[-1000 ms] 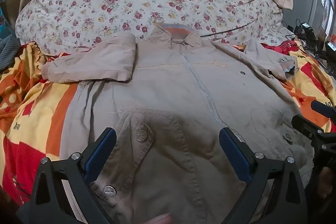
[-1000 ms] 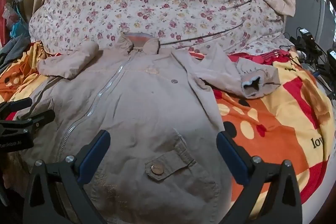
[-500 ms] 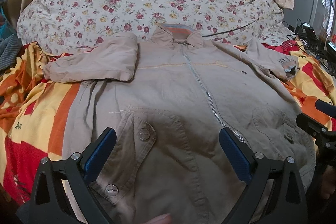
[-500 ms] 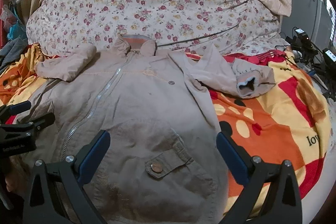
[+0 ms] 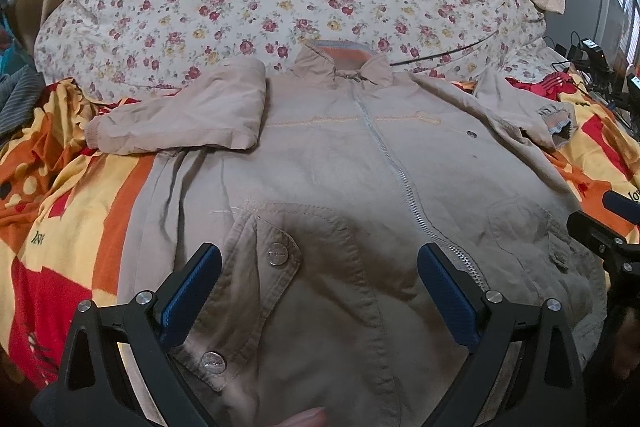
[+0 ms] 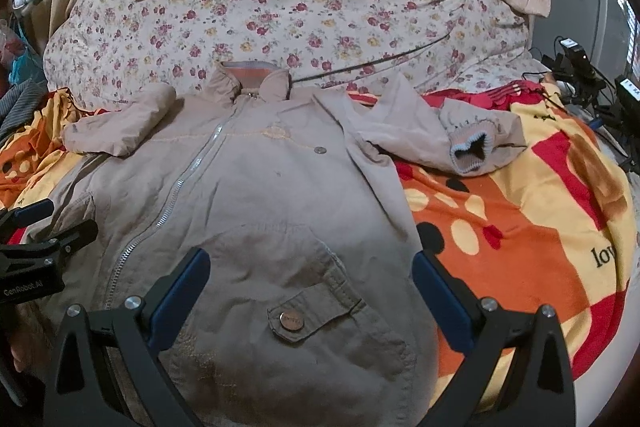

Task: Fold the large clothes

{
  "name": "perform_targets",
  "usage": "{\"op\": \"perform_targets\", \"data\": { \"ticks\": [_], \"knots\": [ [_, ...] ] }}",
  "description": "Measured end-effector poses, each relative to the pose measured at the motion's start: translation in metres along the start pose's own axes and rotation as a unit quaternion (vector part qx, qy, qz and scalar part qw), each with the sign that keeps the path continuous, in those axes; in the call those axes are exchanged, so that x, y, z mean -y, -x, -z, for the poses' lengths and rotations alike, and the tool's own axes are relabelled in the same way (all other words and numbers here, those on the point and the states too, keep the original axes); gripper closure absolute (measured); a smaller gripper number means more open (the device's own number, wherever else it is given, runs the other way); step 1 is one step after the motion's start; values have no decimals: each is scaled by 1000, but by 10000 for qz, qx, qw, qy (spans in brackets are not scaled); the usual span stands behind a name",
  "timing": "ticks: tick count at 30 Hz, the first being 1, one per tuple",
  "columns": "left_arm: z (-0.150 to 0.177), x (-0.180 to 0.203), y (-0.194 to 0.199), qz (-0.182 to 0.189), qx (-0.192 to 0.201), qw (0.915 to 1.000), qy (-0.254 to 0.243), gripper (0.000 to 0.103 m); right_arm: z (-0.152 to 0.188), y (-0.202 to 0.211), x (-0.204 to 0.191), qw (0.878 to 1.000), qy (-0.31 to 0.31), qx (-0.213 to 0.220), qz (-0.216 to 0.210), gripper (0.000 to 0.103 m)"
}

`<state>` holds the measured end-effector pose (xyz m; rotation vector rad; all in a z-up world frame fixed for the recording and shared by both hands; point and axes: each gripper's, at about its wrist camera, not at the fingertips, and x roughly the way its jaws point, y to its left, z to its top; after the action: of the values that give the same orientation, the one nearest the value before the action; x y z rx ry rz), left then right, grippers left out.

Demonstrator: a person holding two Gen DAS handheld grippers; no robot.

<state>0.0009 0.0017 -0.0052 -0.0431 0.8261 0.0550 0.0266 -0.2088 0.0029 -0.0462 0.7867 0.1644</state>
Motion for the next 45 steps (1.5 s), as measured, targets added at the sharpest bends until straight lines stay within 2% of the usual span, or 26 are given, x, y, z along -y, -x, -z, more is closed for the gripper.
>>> {"op": "perform_targets", "data": {
  "ticks": [12, 19, 45],
  "knots": [
    [1, 0, -3, -14, -34, 10000, 3, 12, -1, -7, 4, 9999, -52, -82, 139, 0],
    [1, 0, -4, -11, -38, 10000, 14, 12, 0, -10, 17, 9987, -432, -165, 218, 0],
    [1, 0, -5, -2, -35, 10000, 25, 12, -1, -7, 18, 9987, -409, -100, 272, 0]
  ]
}}
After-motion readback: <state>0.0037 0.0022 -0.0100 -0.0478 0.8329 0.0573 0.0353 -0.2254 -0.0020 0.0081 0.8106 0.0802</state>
